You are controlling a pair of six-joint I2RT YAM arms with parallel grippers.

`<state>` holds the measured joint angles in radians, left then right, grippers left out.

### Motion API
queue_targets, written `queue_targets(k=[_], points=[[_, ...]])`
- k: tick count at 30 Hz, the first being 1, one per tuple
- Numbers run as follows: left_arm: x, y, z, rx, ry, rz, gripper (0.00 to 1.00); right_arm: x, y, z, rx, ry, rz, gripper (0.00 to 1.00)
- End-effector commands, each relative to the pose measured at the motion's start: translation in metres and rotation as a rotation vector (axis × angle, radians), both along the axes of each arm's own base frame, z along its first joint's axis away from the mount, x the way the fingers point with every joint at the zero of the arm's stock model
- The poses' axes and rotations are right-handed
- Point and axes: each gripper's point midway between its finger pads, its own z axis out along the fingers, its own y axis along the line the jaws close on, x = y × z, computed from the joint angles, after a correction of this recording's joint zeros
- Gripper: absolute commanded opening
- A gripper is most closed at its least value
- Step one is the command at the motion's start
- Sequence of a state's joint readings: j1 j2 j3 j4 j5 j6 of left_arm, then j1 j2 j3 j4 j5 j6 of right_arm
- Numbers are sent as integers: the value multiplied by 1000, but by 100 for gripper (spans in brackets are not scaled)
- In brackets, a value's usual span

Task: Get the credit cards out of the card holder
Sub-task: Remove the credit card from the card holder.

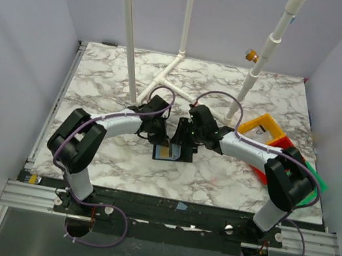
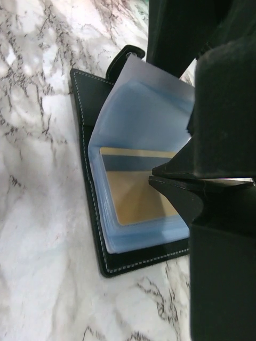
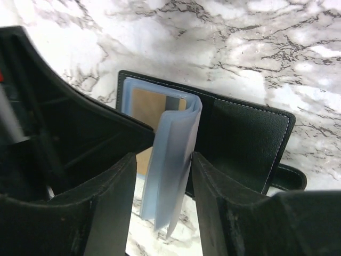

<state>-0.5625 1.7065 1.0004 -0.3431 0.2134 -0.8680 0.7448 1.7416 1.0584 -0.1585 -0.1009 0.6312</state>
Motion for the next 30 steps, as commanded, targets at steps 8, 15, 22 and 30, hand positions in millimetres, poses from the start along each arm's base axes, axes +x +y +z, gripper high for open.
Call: queue_targets(k=[8,15,22,30], points=[[2,-49,27,-106,-37,-91,0,9,-43,64,-18,-154,-171,52],[4,-75,13,-103,9,-113,0,-2,-74,82,-44,-207,-242,47],[8,-78,18,-93,-13,-132,0,-10,-61,81,6,-172,-189,46],[13,-18,56,-24,-130,-53,0,-14,-23,79,139,-98,-82,40]])
